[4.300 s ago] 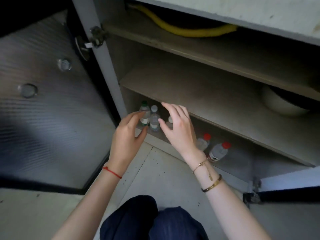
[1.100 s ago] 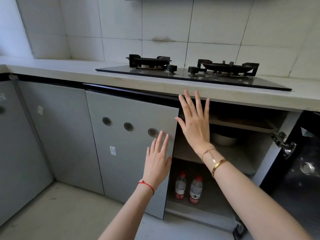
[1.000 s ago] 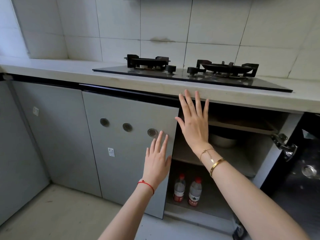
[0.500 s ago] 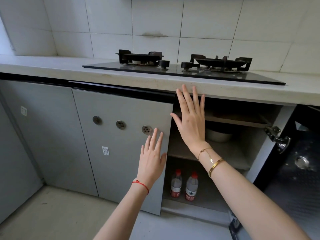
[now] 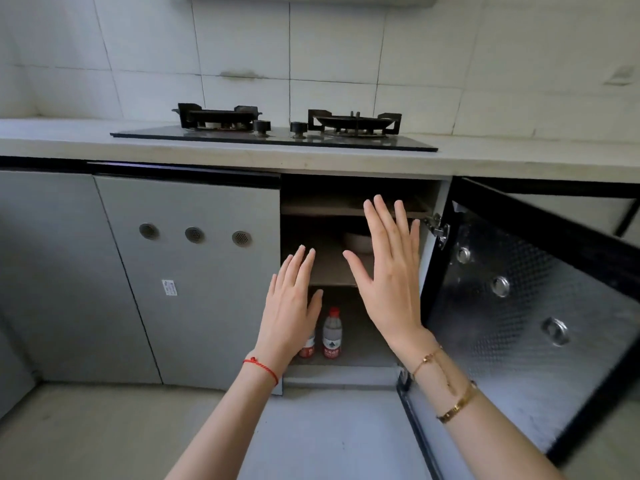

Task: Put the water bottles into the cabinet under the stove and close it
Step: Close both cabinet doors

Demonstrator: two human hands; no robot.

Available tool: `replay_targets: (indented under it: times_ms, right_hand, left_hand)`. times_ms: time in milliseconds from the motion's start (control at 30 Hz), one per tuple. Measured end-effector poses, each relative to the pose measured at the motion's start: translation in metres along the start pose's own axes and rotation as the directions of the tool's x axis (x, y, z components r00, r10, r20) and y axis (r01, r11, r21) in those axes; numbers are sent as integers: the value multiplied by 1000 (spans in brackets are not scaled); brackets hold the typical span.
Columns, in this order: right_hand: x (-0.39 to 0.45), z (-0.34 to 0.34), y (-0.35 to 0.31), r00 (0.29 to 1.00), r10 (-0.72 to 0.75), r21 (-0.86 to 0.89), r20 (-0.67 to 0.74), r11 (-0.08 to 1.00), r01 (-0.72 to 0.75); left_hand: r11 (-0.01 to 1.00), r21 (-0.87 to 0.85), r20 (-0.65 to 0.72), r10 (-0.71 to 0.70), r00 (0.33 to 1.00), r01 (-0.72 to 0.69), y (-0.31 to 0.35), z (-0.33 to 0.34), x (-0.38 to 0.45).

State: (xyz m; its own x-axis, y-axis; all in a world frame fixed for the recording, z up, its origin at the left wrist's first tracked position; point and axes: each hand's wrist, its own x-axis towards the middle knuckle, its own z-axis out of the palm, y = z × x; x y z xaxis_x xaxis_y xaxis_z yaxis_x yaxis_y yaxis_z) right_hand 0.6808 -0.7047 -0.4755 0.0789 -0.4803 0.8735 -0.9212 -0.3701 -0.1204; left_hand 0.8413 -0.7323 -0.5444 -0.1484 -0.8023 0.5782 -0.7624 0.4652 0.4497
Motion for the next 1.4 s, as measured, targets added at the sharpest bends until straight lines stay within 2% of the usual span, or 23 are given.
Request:
replay_targets:
  times_ms: [233, 467, 567, 767, 867, 1067, 1200, 1400]
  right_hand:
    - [-35, -91, 40, 995, 55, -98, -87, 993, -63]
    - [-58, -147, 76, 976, 91, -214, -198, 968, -134]
    - [-69, -165, 90, 957, 110, -250, -268, 951, -180]
    - [-93, -196, 118, 899, 198, -249, -390, 917, -311]
    - [-106, -202, 130, 910, 240, -262, -339, 905, -336]
    - [-113, -199, 137, 947, 242, -237, -211, 927, -289]
    - [-113, -196, 131, 964, 178, -178, -200, 960, -214]
    - [-106, -180, 114, 985, 56, -67, -165, 995, -68]
  left_hand:
    - [980, -142, 27, 144, 989, -138, 87, 29, -26]
    - [914, -273, 16, 317, 948, -301, 158, 44, -2]
    - [864, -310, 2, 418, 908, -397, 191, 46, 18]
    - [734, -326, -42, 618, 785, -596, 255, 53, 59]
    - [688, -360, -44, 662, 748, -630, 276, 63, 62]
    - [687, -390, -24, 657, 753, -612, 281, 77, 56]
    - [677, -383, -43, 667, 744, -629, 271, 70, 55]
    - [694, -373, -82, 636, 767, -616, 241, 45, 42]
